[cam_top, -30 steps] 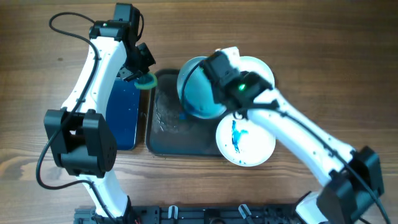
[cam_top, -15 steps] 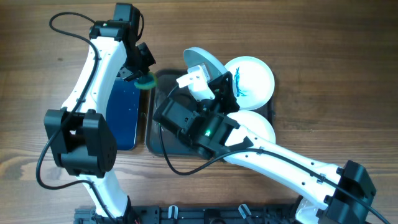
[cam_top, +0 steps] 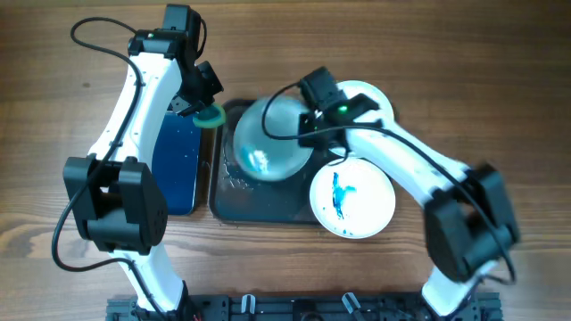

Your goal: Clean dirty plates on tray and stack at the side

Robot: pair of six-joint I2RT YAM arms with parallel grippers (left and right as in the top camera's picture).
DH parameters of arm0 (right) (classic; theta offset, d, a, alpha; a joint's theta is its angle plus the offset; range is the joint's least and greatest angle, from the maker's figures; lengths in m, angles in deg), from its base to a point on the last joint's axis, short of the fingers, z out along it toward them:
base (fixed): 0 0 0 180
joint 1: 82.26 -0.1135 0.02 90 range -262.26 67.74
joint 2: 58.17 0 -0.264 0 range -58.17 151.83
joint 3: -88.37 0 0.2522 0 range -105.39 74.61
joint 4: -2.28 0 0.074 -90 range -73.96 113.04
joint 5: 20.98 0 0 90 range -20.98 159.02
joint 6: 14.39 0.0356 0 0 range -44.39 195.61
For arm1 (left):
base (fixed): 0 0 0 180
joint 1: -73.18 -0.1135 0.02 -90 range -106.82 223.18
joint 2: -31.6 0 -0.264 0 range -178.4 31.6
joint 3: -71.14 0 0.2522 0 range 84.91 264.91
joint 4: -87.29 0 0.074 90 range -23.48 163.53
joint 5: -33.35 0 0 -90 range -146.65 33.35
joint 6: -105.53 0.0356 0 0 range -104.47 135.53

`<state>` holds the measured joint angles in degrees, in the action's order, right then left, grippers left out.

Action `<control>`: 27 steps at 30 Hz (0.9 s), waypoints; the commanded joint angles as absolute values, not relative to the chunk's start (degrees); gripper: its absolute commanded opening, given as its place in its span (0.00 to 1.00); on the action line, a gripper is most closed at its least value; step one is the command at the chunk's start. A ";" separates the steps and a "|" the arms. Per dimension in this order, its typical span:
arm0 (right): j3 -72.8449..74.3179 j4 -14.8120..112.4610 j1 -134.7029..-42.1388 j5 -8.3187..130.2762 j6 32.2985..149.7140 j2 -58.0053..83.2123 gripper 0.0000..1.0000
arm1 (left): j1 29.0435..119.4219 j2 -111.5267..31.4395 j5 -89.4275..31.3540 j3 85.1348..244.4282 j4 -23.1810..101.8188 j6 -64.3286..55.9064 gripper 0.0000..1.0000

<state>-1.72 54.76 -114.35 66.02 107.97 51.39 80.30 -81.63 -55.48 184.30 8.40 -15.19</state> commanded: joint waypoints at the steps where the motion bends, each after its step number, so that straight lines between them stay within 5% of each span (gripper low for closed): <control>1: -1.48 54.17 -114.53 52.36 109.23 56.55 0.06 | 80.45 -79.92 -55.18 185.37 8.53 -14.74 0.04; 4: -1.61 54.17 -114.31 50.70 107.77 57.01 0.28 | 80.45 -79.92 -55.18 185.37 8.53 -14.74 0.04; 8: -6.53 56.24 -111.93 45.49 87.86 57.03 0.54 | 80.45 -79.92 -55.18 185.37 8.40 -14.71 0.04; 12: -10.77 53.60 -110.68 51.74 78.48 58.67 0.63 | 80.47 -79.92 -55.18 185.37 8.36 -14.74 0.04; 18: -12.43 49.88 -110.68 51.48 75.66 65.20 0.40 | 80.47 -79.92 -55.16 185.37 8.36 -14.74 0.04; 22: -12.34 47.96 -111.08 51.44 77.78 67.23 0.35 | 80.84 -79.92 -55.16 185.37 8.36 -14.74 0.04; 25: -12.56 49.25 -111.34 51.44 81.50 67.39 0.04 | 81.65 -79.92 -55.16 185.33 8.36 -14.74 0.04; 27: -12.56 49.40 -111.34 51.39 84.19 66.99 0.04 | 82.44 -79.92 -55.16 185.31 8.36 -14.74 0.04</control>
<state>-11.89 49.25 -110.99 50.80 80.10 66.14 81.19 -81.63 -55.48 184.30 8.38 -15.19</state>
